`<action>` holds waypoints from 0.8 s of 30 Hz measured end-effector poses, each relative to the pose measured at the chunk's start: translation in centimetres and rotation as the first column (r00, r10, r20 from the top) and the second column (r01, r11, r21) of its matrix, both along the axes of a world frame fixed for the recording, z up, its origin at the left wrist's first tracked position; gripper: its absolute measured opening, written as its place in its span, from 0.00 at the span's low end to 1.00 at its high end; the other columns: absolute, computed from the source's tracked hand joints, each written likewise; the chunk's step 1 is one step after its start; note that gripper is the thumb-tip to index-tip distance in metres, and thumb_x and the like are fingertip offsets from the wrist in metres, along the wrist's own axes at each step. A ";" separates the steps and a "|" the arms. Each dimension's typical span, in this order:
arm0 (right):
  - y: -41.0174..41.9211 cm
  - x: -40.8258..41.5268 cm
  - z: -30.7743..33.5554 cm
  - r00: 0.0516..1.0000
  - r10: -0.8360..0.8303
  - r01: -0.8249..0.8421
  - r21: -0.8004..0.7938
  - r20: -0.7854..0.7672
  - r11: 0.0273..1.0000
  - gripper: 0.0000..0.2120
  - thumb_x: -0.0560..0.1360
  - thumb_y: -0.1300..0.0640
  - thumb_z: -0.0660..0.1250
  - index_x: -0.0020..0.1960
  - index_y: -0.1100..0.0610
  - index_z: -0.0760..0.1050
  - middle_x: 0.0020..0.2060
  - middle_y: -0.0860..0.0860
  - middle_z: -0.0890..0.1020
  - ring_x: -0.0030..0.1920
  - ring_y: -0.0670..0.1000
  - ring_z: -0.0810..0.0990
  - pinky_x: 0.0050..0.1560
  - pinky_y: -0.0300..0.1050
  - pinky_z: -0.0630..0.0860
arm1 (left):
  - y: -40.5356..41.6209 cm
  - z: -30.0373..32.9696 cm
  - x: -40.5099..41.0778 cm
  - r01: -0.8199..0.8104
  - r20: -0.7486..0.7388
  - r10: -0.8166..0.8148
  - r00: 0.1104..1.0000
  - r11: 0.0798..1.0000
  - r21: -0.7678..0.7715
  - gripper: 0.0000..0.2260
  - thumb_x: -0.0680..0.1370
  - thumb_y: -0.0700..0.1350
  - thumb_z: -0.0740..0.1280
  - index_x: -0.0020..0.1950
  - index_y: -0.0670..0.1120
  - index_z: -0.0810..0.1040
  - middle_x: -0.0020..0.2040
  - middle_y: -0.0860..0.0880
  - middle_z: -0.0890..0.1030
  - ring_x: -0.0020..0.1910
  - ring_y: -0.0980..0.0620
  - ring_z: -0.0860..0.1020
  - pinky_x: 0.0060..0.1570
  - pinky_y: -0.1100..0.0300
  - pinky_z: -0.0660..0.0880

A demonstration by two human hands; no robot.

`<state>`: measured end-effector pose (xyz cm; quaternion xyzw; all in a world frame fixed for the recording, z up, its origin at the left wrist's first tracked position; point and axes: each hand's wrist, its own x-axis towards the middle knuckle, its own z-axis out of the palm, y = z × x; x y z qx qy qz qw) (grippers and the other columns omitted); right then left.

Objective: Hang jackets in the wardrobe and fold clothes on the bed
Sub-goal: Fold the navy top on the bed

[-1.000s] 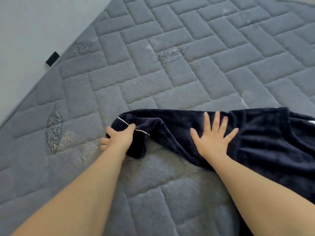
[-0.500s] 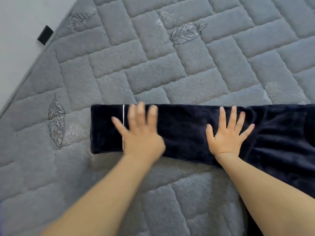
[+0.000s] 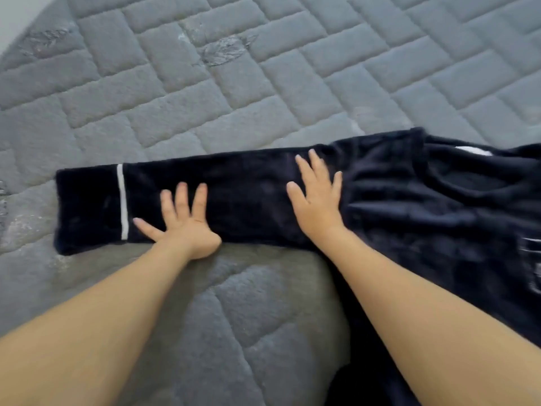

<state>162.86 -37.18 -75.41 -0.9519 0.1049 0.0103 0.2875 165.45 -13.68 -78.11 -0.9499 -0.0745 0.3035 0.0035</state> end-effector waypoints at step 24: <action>-30.0 -48.2 9.0 0.421 -0.559 0.905 0.368 -0.714 0.212 0.22 0.70 0.48 0.72 0.59 0.60 0.77 0.48 0.57 0.82 0.49 0.61 0.80 0.59 0.61 0.76 | -19.4 14.4 -36.4 -0.820 -0.693 0.464 0.552 0.152 -0.552 0.17 0.68 0.53 0.71 0.52 0.45 0.86 0.52 0.42 0.85 0.49 0.41 0.84 0.51 0.49 0.79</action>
